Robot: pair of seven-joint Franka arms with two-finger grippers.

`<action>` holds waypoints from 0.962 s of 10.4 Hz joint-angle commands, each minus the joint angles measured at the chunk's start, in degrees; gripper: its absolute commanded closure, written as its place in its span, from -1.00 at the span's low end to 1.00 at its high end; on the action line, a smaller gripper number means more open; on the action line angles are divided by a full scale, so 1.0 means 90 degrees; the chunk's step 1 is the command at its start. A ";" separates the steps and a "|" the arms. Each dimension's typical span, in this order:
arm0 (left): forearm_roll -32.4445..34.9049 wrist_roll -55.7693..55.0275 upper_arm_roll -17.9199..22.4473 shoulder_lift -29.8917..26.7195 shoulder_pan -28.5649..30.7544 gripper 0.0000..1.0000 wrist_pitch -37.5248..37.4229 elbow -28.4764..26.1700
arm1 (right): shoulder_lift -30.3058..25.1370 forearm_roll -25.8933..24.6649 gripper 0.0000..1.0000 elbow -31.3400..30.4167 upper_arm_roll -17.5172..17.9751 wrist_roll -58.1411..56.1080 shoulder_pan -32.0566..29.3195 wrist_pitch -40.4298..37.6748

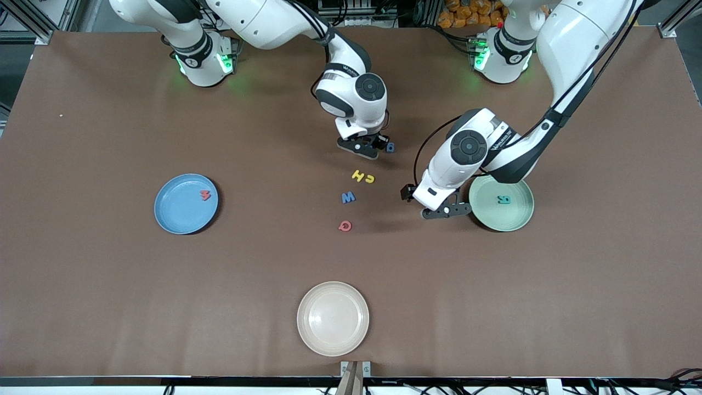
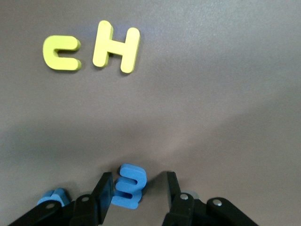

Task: Sort upper and lower case letters into plates
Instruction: 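Carry the blue E with the right gripper over the blue plate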

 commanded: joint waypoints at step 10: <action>-0.0073 -0.0092 -0.0005 -0.0067 -0.0032 -1.00 -0.0258 0.0049 | -0.1374 0.0747 1.00 -0.0209 0.0190 -0.2135 -0.1092 -0.1316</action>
